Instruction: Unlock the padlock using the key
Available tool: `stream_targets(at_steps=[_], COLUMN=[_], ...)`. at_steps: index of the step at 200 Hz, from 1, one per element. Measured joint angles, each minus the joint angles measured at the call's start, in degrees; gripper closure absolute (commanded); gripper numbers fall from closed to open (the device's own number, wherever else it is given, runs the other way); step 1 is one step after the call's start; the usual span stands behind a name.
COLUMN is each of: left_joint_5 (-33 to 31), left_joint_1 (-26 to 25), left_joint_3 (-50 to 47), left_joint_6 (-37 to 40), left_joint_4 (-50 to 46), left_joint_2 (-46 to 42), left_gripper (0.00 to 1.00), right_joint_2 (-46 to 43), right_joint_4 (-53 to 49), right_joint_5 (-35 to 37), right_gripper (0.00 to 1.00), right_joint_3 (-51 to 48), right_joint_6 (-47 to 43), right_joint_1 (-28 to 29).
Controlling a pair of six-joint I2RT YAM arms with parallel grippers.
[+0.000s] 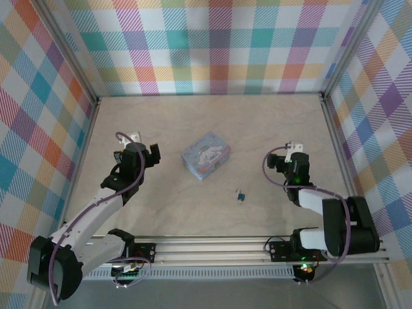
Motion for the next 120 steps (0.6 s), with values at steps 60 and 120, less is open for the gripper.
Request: stream_targets(at_steps=[60,120], left_joint_5=[4.22,5.46], left_joint_1=[5.95,7.54], left_joint_3=[-6.32,-10.12], left_joint_6=[0.44,0.79], left_joint_4=[5.90,13.86], left_joint_2=[1.05,2.78], left_gripper=[0.00,0.00], right_joint_2=[10.84,10.84], right_joint_4=[14.19,10.32], right_joint_5=[-5.07,-7.63], right_gripper=[0.00,0.00], right_joint_3=[-1.62,4.46], right_joint_6=[-2.19,-0.83], right_joint_1=[-1.62,-5.18])
